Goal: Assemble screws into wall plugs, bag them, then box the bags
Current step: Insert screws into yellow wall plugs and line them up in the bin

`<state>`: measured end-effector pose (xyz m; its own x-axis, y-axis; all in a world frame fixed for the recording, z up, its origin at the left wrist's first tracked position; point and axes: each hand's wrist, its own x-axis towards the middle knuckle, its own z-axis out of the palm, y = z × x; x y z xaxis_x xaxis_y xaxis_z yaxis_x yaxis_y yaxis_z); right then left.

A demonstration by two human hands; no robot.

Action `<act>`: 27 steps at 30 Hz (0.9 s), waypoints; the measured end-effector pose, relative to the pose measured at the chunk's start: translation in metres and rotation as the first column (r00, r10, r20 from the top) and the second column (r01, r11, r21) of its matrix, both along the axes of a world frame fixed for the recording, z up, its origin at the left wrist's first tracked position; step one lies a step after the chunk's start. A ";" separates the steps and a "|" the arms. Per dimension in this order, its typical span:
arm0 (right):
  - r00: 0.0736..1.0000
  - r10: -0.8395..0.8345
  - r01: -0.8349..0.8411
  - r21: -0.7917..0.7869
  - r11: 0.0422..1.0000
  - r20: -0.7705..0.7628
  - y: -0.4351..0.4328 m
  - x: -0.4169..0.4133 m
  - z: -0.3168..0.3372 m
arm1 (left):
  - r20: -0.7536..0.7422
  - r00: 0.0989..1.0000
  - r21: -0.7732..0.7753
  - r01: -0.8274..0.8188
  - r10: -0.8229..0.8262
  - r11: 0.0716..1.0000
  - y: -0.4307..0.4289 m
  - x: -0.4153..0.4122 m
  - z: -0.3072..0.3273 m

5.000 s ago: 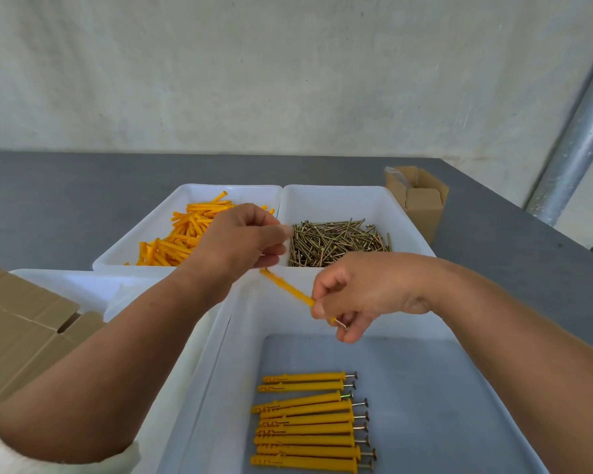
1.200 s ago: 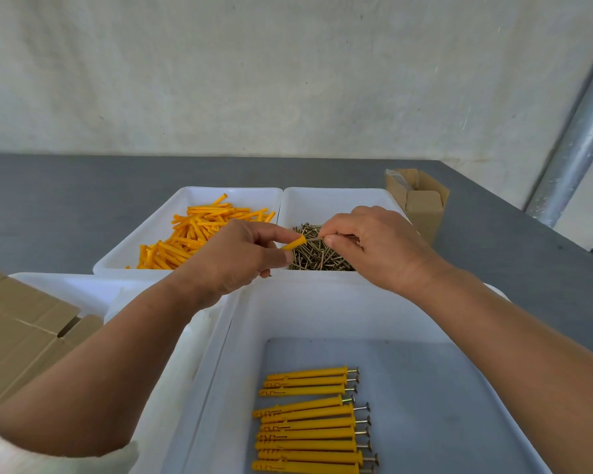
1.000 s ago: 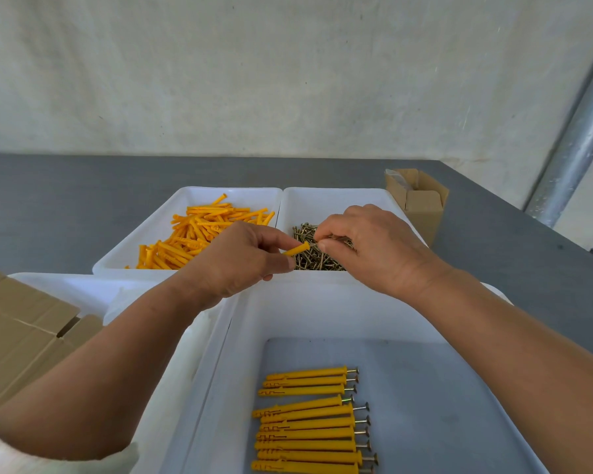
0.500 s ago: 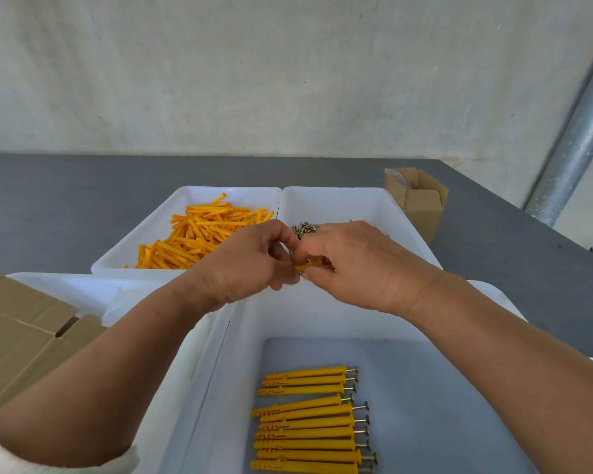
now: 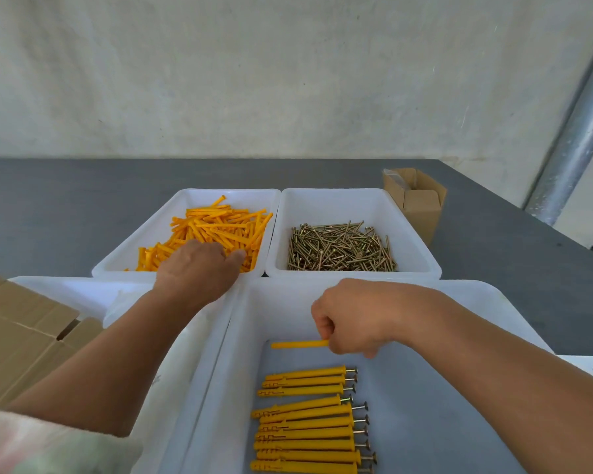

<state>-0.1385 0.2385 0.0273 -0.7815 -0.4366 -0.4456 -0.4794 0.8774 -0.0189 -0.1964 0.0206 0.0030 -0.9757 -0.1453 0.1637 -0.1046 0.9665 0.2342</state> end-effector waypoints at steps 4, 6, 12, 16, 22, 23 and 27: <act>1.000 0.019 -0.020 0.043 0.999 0.018 -0.002 -0.004 -0.016 | 0.086 0.996 -0.092 0.022 -0.014 0.996 -0.003 -0.002 -0.004; 0.999 0.032 -0.032 0.032 0.999 0.005 -0.003 -0.004 -0.021 | 0.128 0.992 -0.116 0.035 -0.020 0.993 -0.003 -0.003 -0.004; 0.995 0.103 -0.103 0.038 0.994 -0.005 -0.005 -0.006 -0.025 | 0.186 0.982 -0.135 0.031 -0.005 0.990 -0.005 -0.007 -0.005; 0.999 0.027 -0.031 -0.151 0.988 -0.024 0.003 -0.010 -0.003 | 0.196 0.980 -0.160 0.068 -0.036 0.985 -0.006 -0.010 -0.006; 0.843 -0.372 0.038 -0.647 0.761 -0.388 0.024 -0.030 0.019 | 0.204 0.979 -0.152 0.030 0.002 0.988 -0.007 -0.014 -0.008; 0.800 -0.433 0.056 -0.667 0.743 -0.416 0.029 -0.035 0.017 | 0.206 0.979 -0.145 0.019 0.011 0.989 -0.007 -0.014 -0.008; 0.815 -0.479 0.242 -0.560 0.792 -0.325 0.046 -0.046 -0.001 | 0.206 0.978 -0.138 0.002 0.026 0.990 -0.006 -0.013 -0.007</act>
<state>-0.1843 0.2848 0.0262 -0.9773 -0.1398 0.1589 -0.1882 0.9176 -0.3501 -0.2094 0.0142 -0.0043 -0.9888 -0.1475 -0.0219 -0.1487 0.9863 0.0718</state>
